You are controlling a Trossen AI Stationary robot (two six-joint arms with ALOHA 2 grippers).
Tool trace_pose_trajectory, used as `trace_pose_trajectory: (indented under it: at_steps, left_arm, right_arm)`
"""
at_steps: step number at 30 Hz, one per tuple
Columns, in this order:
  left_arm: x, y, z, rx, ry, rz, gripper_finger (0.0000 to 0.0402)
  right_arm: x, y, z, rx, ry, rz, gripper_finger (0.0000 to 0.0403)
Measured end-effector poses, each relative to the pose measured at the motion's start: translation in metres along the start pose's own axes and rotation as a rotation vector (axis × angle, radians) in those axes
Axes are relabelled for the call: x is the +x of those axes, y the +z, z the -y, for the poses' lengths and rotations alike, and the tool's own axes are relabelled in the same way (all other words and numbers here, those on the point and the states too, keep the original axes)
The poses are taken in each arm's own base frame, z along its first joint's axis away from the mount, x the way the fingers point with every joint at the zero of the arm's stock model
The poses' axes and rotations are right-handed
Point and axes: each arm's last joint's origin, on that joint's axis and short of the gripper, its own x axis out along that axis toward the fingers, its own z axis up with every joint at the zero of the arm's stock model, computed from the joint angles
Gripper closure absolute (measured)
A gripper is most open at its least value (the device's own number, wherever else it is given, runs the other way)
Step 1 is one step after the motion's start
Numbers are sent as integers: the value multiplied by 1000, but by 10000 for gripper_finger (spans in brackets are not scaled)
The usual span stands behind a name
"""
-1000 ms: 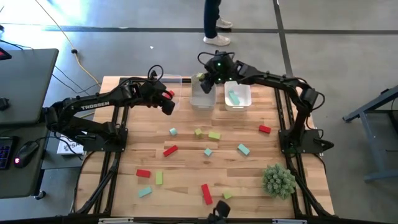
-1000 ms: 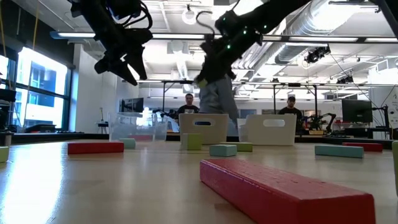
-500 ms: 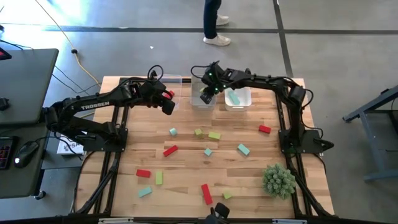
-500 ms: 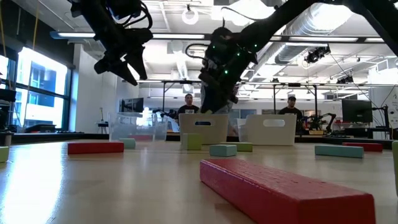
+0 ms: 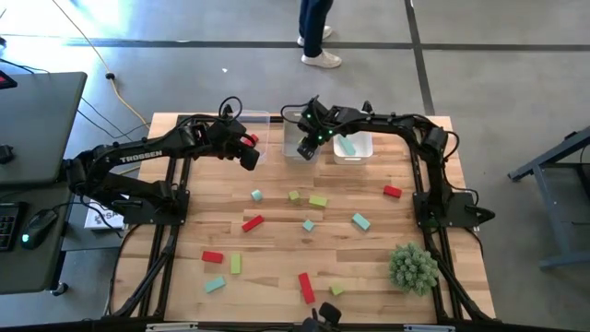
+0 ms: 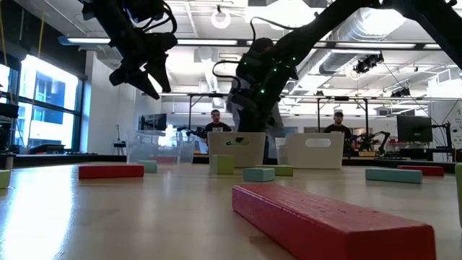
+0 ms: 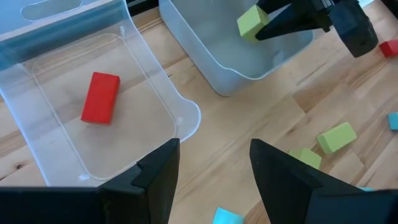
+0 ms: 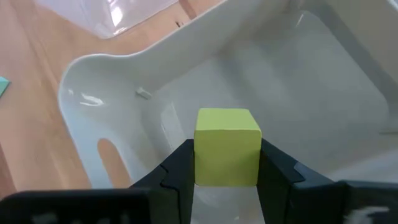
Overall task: Sort & place blocks by color
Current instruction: Put the green block into the gray bin, then put the red block into the transparent bin
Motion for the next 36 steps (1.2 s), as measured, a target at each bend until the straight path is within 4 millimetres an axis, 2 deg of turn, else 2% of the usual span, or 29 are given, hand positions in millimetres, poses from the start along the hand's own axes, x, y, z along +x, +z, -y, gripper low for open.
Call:
trace_pose_trajectory:
  at_steps: [12, 18, 23, 29, 36]
  left_arm:
    - [0, 0, 0, -23, 0, -5, 216]
    - [0, -1, 1, -23, -27, -22, 214]
    - [0, -2, 0, -22, -22, -34, 199]
    - [0, -4, 1, -94, -59, -73, 176]
    - [-3, -19, 17, -70, -125, -168, 178]
  right_arm:
    - [0, 1, 0, -41, -24, 3, 216]
    - [-11, 14, -2, -45, -23, 29, 203]
    - [-28, 30, -5, -70, -23, 38, 204]
    - [-58, 53, -10, -173, -26, 56, 204]
    - [-99, 77, -16, -183, -67, 107, 204]
